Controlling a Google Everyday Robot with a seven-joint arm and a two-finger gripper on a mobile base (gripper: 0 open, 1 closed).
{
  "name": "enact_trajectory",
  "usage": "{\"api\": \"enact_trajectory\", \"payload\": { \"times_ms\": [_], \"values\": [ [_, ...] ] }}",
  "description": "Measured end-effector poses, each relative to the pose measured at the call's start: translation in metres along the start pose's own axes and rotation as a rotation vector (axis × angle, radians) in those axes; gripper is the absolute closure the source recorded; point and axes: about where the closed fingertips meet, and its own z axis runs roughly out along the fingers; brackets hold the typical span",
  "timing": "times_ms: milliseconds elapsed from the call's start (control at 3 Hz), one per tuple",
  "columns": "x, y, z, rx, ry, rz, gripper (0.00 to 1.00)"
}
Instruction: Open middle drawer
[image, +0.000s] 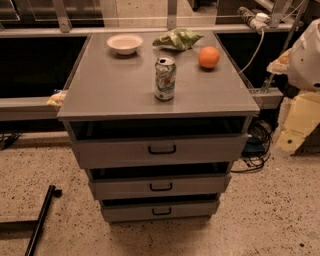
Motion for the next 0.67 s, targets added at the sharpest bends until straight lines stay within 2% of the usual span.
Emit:
{"api": "enact_trajectory", "payload": {
  "times_ms": [667],
  "values": [
    [-0.0009, 0.0024, 0.0048, 0.006, -0.018, 0.006, 0.00]
  ]
}}
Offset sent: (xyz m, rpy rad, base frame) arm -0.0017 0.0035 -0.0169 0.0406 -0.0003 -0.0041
